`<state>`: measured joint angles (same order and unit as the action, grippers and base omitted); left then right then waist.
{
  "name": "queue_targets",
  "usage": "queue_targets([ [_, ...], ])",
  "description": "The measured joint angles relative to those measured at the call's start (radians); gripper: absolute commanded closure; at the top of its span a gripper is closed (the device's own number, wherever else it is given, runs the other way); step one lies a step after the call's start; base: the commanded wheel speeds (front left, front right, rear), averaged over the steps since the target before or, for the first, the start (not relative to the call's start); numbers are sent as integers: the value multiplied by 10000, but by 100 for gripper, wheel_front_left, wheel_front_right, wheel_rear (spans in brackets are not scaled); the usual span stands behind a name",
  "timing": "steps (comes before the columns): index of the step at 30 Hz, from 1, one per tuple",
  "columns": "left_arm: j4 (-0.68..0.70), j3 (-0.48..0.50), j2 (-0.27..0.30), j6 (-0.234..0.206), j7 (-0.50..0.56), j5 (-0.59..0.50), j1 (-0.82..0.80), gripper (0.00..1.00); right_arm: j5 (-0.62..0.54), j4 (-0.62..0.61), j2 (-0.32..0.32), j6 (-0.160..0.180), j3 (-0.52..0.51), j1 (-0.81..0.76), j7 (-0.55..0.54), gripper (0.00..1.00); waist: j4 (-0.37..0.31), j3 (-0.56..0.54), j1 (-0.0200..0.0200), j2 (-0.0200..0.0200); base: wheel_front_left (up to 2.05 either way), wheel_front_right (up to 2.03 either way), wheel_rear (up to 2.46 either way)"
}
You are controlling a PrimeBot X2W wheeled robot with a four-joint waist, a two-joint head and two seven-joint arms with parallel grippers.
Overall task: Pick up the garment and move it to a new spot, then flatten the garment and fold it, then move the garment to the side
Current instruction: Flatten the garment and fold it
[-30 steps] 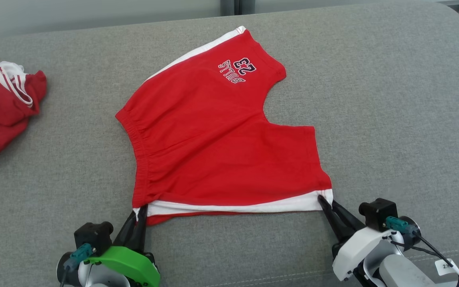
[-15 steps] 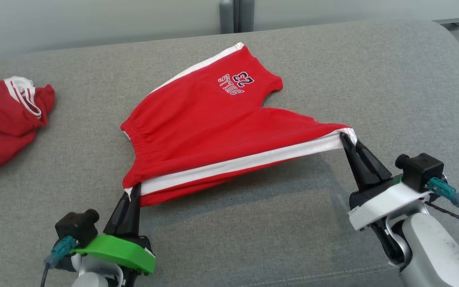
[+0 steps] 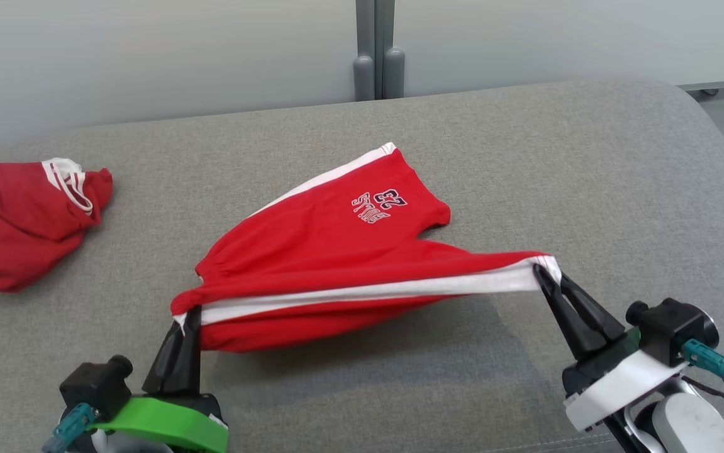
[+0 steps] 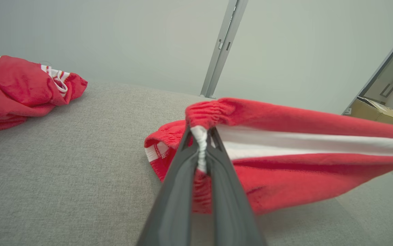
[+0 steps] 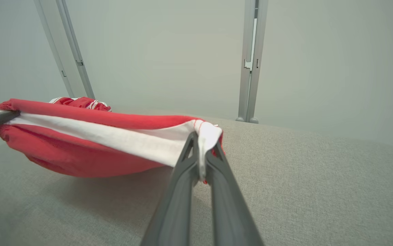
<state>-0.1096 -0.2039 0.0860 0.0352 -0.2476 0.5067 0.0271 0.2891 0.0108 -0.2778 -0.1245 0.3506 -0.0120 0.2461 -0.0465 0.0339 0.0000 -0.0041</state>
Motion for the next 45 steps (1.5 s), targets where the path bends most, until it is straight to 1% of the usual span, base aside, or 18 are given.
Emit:
queue_targets([
  [6, 130, -399, -4, 0, 278, 56, 488, 100, 207, -21, -316, 0, 17, -623, -604, 100, 70, 75, 0, 0, 0, 0, 0],
  [9, 140, -575, -19, 4, 395, 198, 508, 100, 309, 4, -309, 0, 8, -601, -738, 100, 94, 163, 0, 0, 0, 0, 0],
  [15, 167, -974, -102, 180, 759, 326, 323, 100, 828, 472, -368, 0, -253, -227, -1302, 100, 214, 547, 0, 0, 0, 0, 0],
  [21, 157, -934, -180, 180, 1193, 627, -785, 100, 1187, 692, -489, 0, -435, 1343, -2127, 100, 406, 1106, 0, 0, 0, 0, 0],
  [26, -359, -909, -326, 148, 1707, 895, -1894, 100, 1528, 1212, -771, 0, -251, 2900, -3166, 100, 586, 1690, 0, 0, 0, 0, 0],
  [29, -846, -849, -362, -92, 1994, 894, -2872, 100, 1756, 1582, -917, 0, -21, 4309, -3944, 100, 755, 2188, 0, 0, 0, 0, 0],
  [30, -961, -844, -374, -115, 2040, 894, -3095, 100, 1793, 1666, -959, 0, 31, 4627, -4126, 100, 802, 2313, 0, 0, 0, 0, 0],
  [34, -1446, -765, -454, -477, 2224, 899, -3935, 100, 1914, 2140, -1014, -4, 232, 5682, -4863, 100, 1015, 2818, 0, 0, 0, 0, 0],
  [38, -1862, -708, -569, -709, 2236, 993, -4647, 100, 2056, 2719, -989, -71, 311, 6478, -5277, 100, 1268, 3324, 0, 0, 0, 0, 0],
  [42, -2395, -779, -662, -798, 2234, 1062, -5209, 100, 2113, 3382, -938, -71, 550, 7079, -5511, 100, 1568, 3751, 0, 0, 0, 0, 0],
  [44, -2631, -825, -663, -807, 2196, 1064, -5399, 100, 2113, 3682, -890, -69, 769, 7325, -5553, 93, 1729, 3914, 0, 0, 0, 0, 0],
  [45, -2734, -823, -663, -821, 2148, 1064, -5468, 100, 2113, 3818, -825, -69, 880, 7450, -5555, 88, 1798, 3988, 0, 0, 0, 0, 0],
])
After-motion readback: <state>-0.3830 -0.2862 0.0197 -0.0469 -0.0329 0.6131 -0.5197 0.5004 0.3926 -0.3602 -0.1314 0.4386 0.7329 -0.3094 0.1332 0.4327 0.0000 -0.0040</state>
